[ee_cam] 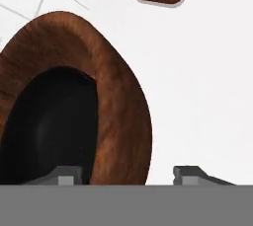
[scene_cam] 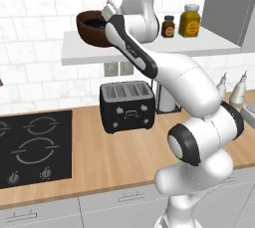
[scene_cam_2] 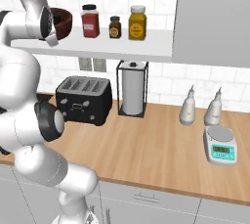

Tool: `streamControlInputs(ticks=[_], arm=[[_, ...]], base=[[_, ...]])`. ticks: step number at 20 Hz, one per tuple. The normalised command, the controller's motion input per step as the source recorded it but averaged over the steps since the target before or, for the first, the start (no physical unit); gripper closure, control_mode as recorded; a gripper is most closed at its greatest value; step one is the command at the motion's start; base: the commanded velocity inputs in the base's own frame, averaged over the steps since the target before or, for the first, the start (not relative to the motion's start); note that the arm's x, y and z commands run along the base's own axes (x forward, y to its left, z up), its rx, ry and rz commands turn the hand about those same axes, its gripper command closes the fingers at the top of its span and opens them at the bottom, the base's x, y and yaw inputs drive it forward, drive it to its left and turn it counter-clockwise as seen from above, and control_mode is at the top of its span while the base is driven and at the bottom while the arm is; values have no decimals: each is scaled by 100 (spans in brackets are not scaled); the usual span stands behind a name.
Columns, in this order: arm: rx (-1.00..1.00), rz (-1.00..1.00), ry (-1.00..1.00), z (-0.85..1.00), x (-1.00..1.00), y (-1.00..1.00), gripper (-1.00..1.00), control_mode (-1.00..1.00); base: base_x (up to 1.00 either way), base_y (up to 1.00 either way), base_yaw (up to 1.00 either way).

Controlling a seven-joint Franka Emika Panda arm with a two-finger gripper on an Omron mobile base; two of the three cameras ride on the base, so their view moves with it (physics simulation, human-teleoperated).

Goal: Pick up the bowls on the counter and stack them on top of one another in the open cabinet. Place the smaller bowl on top of the larger bowl.

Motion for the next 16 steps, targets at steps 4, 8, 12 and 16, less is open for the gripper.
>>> streamControlInputs(ticks=[4,8,12,16], arm=[[0,0,-13,21,1,0,-100,-100],[0,0,-24,33,-7,0,-100,-100],[0,0,0,12,-73,-12,-100,-100],[0,-1,9,-20,-100,-49,-100,-100]], base=[[0,0,0],[0,0,0],[0,0,0],[0,0,0]])
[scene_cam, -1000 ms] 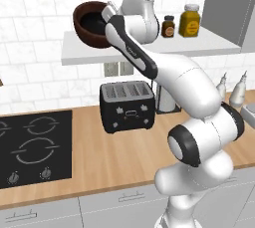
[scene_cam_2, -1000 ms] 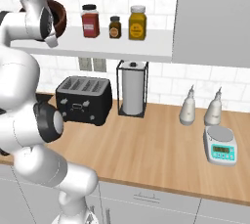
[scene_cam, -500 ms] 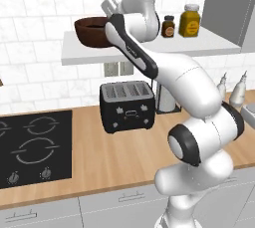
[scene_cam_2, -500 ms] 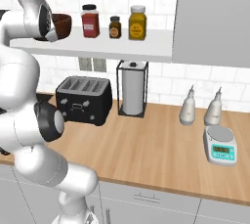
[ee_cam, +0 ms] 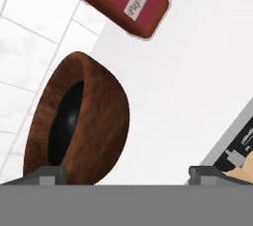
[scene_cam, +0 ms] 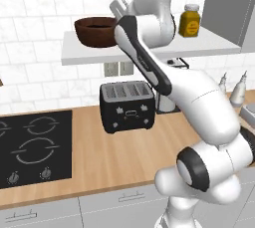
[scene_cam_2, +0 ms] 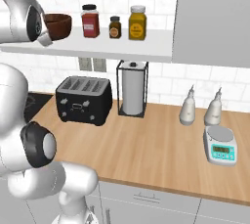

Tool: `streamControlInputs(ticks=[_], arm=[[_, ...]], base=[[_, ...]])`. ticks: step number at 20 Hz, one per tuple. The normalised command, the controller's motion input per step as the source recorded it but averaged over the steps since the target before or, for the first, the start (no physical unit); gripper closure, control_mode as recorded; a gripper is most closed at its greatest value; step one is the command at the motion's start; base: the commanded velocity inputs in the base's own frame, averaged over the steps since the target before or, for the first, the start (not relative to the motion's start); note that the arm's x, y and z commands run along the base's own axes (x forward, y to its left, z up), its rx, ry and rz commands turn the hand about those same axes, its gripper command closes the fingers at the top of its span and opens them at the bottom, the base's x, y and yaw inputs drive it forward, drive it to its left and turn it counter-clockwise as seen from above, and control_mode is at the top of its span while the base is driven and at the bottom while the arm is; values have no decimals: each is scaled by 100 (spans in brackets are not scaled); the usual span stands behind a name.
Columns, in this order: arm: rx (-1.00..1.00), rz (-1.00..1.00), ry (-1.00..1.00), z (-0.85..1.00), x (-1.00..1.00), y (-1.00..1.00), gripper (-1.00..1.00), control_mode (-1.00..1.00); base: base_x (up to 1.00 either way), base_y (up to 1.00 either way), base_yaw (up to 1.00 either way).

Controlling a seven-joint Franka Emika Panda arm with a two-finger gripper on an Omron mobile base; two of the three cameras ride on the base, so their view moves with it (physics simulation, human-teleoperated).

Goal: Pick up the bowls on the counter and stack them on top of one another in the open cabinet. Place the smaller bowl on top of the larger bowl.

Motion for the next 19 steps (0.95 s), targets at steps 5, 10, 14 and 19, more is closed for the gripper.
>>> streamControlInputs(ticks=[5,10,14,19], arm=[[-1,-3,15,-44,-100,-67,-100,-100],[-6,-1,29,-96,-74,-68,-100,-100],[-7,0,35,-100,-26,-65,-100,-100],[-4,-2,33,-86,3,-52,-100,-100]], base=[[0,0,0],[0,0,0],[0,0,0],[0,0,0]])
